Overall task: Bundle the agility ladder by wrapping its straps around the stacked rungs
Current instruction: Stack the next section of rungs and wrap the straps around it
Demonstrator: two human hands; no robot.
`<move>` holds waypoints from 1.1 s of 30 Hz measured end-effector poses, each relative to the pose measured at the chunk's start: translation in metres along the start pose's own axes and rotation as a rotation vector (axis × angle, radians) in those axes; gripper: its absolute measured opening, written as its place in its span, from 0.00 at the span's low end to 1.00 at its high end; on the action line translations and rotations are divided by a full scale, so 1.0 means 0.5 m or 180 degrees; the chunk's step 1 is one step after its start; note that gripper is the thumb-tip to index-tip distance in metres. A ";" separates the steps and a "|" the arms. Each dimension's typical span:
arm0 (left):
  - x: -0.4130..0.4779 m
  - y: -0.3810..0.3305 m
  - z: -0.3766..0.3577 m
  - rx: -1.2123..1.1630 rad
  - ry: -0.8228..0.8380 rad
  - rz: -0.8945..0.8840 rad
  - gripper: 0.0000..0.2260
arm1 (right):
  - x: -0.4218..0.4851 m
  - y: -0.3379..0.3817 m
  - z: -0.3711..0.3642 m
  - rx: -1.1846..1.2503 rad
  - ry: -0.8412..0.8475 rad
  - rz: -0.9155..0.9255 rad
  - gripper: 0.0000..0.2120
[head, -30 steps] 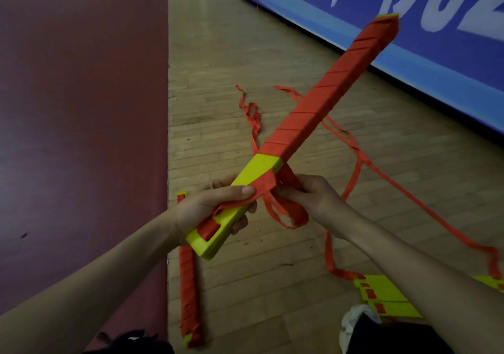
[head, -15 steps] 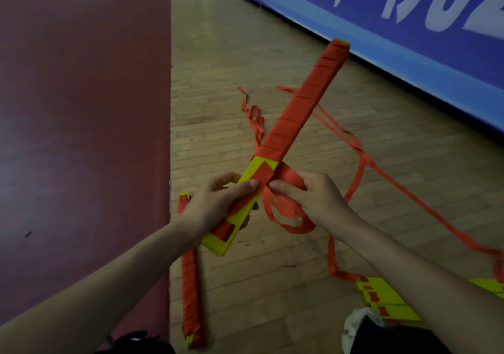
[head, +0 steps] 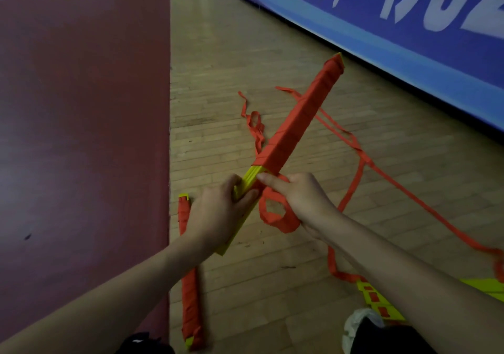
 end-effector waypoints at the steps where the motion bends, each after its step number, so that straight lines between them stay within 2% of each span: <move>1: -0.001 -0.006 -0.001 0.0221 -0.0028 -0.0053 0.15 | 0.001 0.002 -0.001 -0.0003 -0.0071 -0.0021 0.17; 3: -0.004 -0.017 -0.003 0.0526 -0.0098 -0.0228 0.15 | 0.000 0.007 -0.004 0.0032 -0.0147 -0.0092 0.16; 9: -0.017 -0.034 -0.016 0.1001 -0.0311 -0.1226 0.16 | -0.011 0.022 -0.002 0.0185 -0.0215 -0.0244 0.17; 13: -0.017 -0.023 -0.033 0.1358 -0.0082 -0.1044 0.19 | -0.022 0.017 -0.002 0.0420 -0.0285 -0.0258 0.13; 18: -0.034 -0.041 -0.028 0.1196 -0.0332 -0.1399 0.19 | -0.031 -0.007 -0.009 0.0604 -0.0342 -0.0469 0.11; 20: -0.037 -0.046 -0.028 0.0714 -0.0215 -0.1241 0.17 | -0.028 -0.013 -0.011 0.0726 -0.0407 -0.0524 0.11; 21: -0.031 -0.047 -0.019 0.0140 -0.0008 -0.0845 0.15 | -0.026 -0.012 -0.009 0.0716 -0.0407 -0.0496 0.10; 23: -0.010 -0.022 -0.005 -0.1632 0.0549 0.0380 0.15 | -0.019 -0.007 -0.003 0.0579 -0.0293 -0.0330 0.11; 24: -0.002 -0.009 0.004 -0.2188 0.0801 0.0851 0.17 | -0.017 -0.001 0.000 0.0549 -0.0218 -0.0215 0.11; 25: 0.005 0.000 0.014 -0.2306 0.1078 0.1067 0.21 | -0.017 0.006 0.002 0.0604 -0.0132 -0.0102 0.12; 29: -0.016 0.010 0.006 -0.3030 0.2356 0.1143 0.23 | -0.024 0.027 -0.009 0.0918 0.0246 0.0268 0.11; 31: -0.028 0.009 0.000 -0.3365 0.2634 0.1170 0.25 | -0.027 0.039 -0.010 0.0892 0.0397 0.0413 0.09; 33: -0.025 0.007 -0.001 -0.3413 0.2635 0.1015 0.26 | -0.024 0.049 -0.004 0.0813 0.0566 0.0537 0.08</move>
Point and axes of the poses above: each hand's wrist, its own x-axis towards the middle knuckle, its own z-axis out of the back of the hand, y = z × x, the point moved 5 cm from there along x, towards the middle knuckle, and after that the axes turned 7 degrees about -x, right-handed, at the moved point
